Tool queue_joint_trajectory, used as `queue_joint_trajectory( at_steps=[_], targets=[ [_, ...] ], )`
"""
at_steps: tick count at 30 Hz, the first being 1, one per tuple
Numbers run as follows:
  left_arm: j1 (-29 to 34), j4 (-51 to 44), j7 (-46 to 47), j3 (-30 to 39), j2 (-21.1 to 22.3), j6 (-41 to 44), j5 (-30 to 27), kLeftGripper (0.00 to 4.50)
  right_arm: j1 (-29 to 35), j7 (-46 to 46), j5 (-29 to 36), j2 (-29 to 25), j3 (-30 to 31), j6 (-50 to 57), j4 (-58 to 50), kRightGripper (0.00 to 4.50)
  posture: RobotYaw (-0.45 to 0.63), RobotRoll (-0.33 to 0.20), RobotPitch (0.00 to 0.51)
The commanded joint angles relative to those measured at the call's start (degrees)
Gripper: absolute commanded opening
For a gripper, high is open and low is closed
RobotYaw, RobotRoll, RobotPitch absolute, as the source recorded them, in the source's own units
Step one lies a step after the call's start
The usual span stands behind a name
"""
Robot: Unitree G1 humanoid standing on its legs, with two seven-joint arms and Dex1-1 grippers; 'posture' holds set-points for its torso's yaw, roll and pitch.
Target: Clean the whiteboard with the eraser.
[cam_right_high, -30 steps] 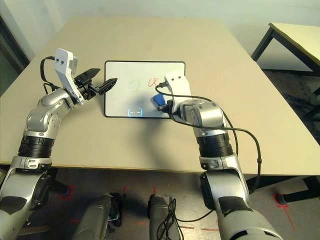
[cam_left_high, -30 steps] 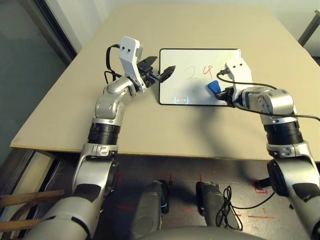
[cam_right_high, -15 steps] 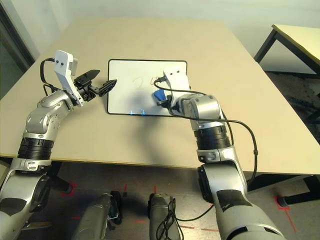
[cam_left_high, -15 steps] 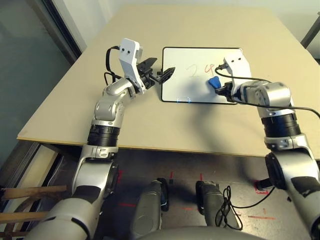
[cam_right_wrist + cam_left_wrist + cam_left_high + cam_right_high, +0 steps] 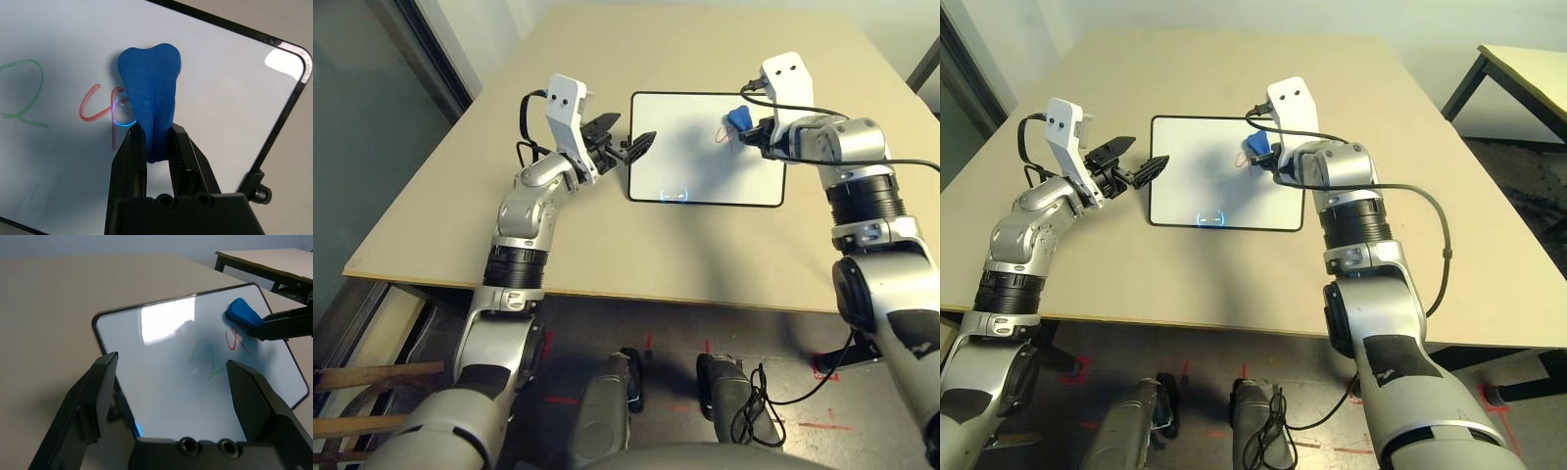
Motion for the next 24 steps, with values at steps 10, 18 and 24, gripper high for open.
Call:
queue_joint_trajectory(
  at_steps=[10, 18, 24],
  targets=[
    [0.46, -1.31, 0.14, -0.2, 0.36, 1.12, -0.01, 4.5, 7.1, 2.34, -0.63, 1.59, 3.65, 7.3, -7.46, 0.55, 0.04, 0.0, 0.17],
    [0.25, -0.95, 0.1, -0.25, 0.2, 0.99, -0.01, 4.5, 5.09, 3.84, -1.02, 0.39, 4.31, 7.51, -7.64, 0.55, 0.04, 0.0, 0.169],
    [0.4, -0.9, 0.19, -0.26, 0.08, 0.93, 0.01, 4.5, 6.79, 5.19, -0.01, 1.14, 6.5, 11.8, -12.84, 0.55, 0.04, 0.0, 0.17]
  ],
)
